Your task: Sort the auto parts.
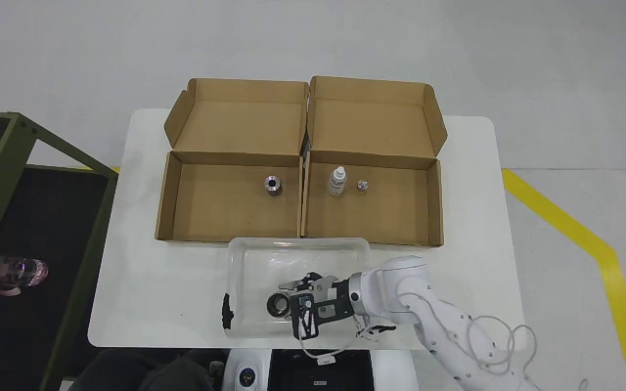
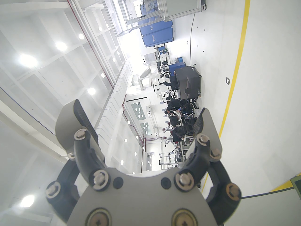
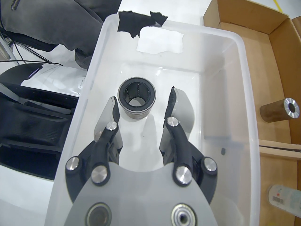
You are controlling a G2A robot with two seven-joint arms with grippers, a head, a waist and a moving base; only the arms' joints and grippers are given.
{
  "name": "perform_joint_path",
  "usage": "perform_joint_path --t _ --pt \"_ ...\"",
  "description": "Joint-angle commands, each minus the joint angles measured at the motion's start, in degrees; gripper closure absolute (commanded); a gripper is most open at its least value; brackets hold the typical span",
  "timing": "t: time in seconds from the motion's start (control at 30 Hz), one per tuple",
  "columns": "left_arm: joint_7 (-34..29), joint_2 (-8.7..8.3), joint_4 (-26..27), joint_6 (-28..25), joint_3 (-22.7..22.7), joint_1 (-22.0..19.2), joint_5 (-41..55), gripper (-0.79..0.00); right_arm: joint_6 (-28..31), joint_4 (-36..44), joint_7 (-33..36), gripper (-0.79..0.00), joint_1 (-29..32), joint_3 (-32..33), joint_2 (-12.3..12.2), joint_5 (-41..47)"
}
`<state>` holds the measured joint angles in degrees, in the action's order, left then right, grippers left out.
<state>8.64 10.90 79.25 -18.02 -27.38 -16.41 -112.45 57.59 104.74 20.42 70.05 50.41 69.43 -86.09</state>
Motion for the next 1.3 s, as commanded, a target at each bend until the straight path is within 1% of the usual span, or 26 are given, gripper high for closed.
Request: perform_joint_path --t 0.0,0.23,0.33,0.37,0.4,0.43,0.63,0.73,0.83,0.9,0.93,1.07,1.27 --pt "0.0 0.0 0.0 0.0 0.0 0.0 0.0 -0.785 -0.3 -0.8 -0.3 -0.406 -0.4 -0.7 0.1 -0.5" --pt "0.0 0.0 0.0 0.0 0.0 0.0 0.0 -0.785 -1.1 -3.7 -1.2 -0.465 -2.5 -3.6 0.5 -2.0" --pt "0.0 0.0 0.0 0.0 0.0 0.0 0.0 -0.785 -1.9 -5.1 -1.6 -0.48 -3.7 -5.2 0.9 -2.3" --pt "0.0 0.0 0.0 0.0 0.0 0.0 0.0 -0.785 -2.2 -5.5 -1.8 -0.502 -4.2 -5.8 1.0 -2.4" --pt "0.0 0.0 0.0 0.0 0.0 0.0 0.0 -0.785 -2.4 -6.1 -1.9 -0.502 -4.7 -6.3 1.2 -2.5" --pt "0.0 0.0 0.0 0.0 0.0 0.0 0.0 -0.785 -2.7 -6.6 -2.1 -0.52 -5.2 -6.8 1.3 -2.5" --pt "0.0 0.0 0.0 0.0 0.0 0.0 0.0 -0.785 -4.1 -9.3 -3.0 -0.563 -7.6 -9.0 2.2 -1.9" --pt "0.0 0.0 0.0 0.0 0.0 0.0 0.0 -0.785 -4.2 -10.9 -3.3 -0.557 -8.6 -9.8 2.5 -1.0" --pt "0.0 0.0 0.0 0.0 0.0 0.0 0.0 -0.785 -4.2 -12.2 -3.4 -0.52 -9.4 -10.6 2.9 -0.4" --pt "0.0 0.0 0.0 0.0 0.0 0.0 0.0 -0.785 -4.0 -12.8 -3.6 -0.465 -9.8 -11.1 3.1 0.1" --pt "0.0 0.0 0.0 0.0 0.0 0.0 0.0 -0.785 -3.9 -13.1 -3.9 -0.391 -10.0 -11.3 3.1 0.4" --pt "0.0 0.0 0.0 0.0 0.0 0.0 0.0 -0.785 -4.0 -14.0 -5.1 -0.348 -10.6 -11.9 3.4 1.3" --pt "0.0 0.0 0.0 0.0 0.0 0.0 0.0 -0.785 -4.1 -15.8 -7.7 -0.249 -11.4 -12.2 3.7 2.7"
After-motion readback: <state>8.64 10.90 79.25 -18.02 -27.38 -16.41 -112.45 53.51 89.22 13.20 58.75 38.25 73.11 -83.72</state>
